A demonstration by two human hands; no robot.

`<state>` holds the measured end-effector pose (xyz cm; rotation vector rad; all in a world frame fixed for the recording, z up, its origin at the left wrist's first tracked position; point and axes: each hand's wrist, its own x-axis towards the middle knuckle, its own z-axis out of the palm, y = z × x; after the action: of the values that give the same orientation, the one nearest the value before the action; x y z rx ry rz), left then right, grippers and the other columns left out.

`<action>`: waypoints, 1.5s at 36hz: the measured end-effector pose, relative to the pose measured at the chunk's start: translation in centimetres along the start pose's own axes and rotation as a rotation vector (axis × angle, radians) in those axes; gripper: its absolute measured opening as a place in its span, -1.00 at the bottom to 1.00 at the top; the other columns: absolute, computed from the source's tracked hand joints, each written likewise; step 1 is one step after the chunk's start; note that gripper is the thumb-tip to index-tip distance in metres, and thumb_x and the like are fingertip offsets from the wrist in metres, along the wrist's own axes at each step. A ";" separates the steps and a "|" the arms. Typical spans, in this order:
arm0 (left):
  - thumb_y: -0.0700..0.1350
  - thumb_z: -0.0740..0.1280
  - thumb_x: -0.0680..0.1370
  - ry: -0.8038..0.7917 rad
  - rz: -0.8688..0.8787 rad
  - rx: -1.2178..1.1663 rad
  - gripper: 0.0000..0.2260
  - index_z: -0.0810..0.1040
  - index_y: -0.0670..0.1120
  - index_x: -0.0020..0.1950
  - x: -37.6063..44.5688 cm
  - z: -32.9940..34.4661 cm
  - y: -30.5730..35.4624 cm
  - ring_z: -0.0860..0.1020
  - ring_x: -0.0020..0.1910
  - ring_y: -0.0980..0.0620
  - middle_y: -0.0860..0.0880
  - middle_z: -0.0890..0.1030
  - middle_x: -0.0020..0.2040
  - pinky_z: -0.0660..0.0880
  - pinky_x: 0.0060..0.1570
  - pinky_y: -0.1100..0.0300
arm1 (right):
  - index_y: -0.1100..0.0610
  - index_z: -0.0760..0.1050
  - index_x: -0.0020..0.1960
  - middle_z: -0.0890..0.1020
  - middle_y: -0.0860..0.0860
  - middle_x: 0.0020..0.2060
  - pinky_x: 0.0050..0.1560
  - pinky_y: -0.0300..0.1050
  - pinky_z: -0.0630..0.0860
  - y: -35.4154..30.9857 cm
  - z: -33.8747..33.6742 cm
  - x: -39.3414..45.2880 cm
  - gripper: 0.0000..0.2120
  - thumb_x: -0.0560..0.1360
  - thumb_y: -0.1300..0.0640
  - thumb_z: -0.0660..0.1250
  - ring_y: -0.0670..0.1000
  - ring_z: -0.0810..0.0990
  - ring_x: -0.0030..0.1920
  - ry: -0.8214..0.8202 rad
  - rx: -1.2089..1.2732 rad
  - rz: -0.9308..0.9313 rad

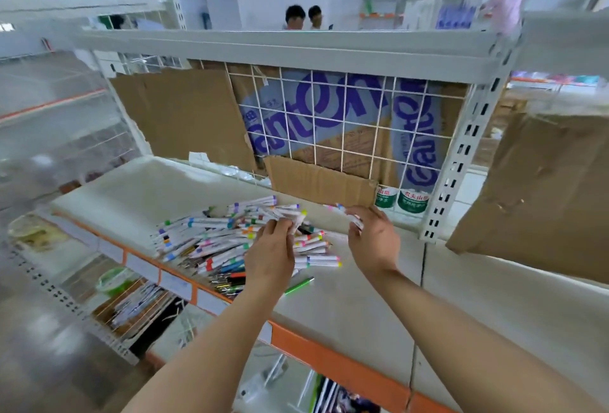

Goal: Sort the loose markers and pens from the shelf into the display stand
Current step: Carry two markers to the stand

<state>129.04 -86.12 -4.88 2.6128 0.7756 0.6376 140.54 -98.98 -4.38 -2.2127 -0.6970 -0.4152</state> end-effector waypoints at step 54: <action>-0.15 0.21 0.61 -0.175 0.625 -0.857 -0.93 0.44 -0.13 -0.01 -24.3 7.1 43.8 0.48 -0.22 -0.03 -0.03 0.52 -0.16 0.20 -0.31 0.18 | 0.16 0.45 -0.09 0.41 -0.01 -0.22 -0.44 -0.17 0.14 20.3 -46.7 -26.1 -0.87 0.58 0.13 0.24 0.08 0.40 -0.31 0.670 -0.495 0.620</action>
<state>133.10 -136.28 0.47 2.0041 -0.3547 0.6792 128.42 -154.58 1.76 -2.3602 0.4885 -1.0019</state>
